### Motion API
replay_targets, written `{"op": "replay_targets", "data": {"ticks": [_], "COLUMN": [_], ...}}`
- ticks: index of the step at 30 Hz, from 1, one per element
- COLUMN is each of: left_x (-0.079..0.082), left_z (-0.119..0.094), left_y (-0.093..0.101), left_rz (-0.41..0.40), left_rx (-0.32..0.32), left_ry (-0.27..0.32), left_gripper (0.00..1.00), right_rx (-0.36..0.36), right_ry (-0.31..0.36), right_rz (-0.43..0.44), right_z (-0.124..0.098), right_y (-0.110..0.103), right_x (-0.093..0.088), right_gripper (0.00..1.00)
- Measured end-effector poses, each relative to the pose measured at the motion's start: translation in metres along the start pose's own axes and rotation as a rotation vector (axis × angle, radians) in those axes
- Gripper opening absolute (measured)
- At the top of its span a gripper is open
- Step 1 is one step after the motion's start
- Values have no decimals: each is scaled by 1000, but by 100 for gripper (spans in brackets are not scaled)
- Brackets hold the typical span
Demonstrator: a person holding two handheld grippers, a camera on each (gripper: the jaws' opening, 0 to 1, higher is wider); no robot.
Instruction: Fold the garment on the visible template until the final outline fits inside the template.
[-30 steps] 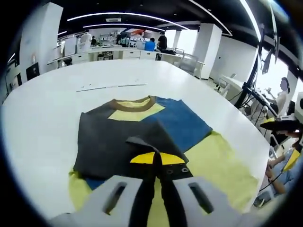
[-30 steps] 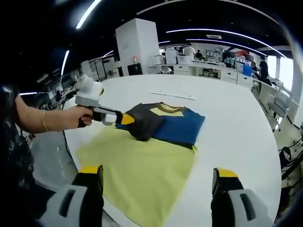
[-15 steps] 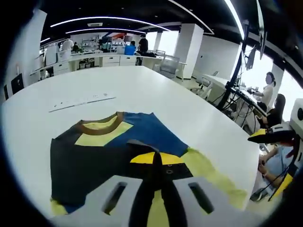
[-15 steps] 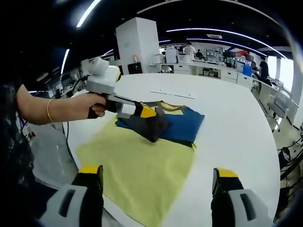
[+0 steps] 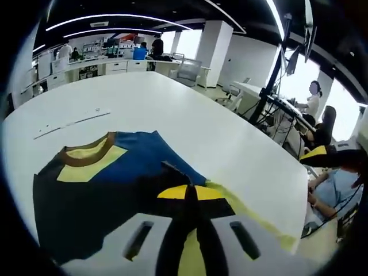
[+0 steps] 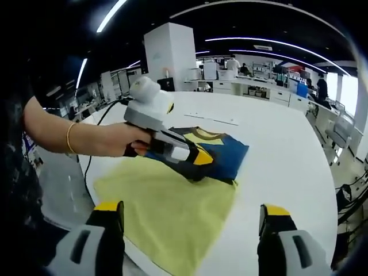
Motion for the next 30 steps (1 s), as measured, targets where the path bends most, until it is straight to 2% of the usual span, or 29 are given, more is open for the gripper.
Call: {"op": "replay_targets", "data": {"ticks": [4,7,8,17,19,22,25,30], "left_x": [-4,-5,-5,4,5,9,14,19], "left_z": [1,-3,-6,-28,-35,-44,-56,-79], "left_y": [5,5,5,-4,-7,-11,-16,-29], "left_rz": [-15,28,45,119,123,86,102,110], "left_rx": [-35,-45,-41,-40,-38,-45,-34,-20], "left_ry": [7,22,27,97,102,118,138,157], "left_gripper": [21,31,38,77,82,89,99,99], "right_rx": [3,6,8,38,50,66,108,137], "right_ry": [1,3,3,1,-2,-3,4,-58], "right_rz": [-1,-3,-4,-26,-39,-47,-74,-114], "right_z": [1,2,2,7,8,9,10,9], "right_y": [0,0,0,-3,-4,-5,-7,-5], "right_x": [0,1,1,5,7,8,9,3], "right_gripper": [98,98,99,99,99,99,99,99]}}
Point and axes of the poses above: the point that each gripper's makers call its tool centre point, and the gripper's own axes: z roughly forward along the fingers, y roughly to its right, x roughly out of its top, the point moved 8 cm from there along -z, roughly backward along the fingers, and after that the axes turned 4 degrees about y, right-handed, at the moved point
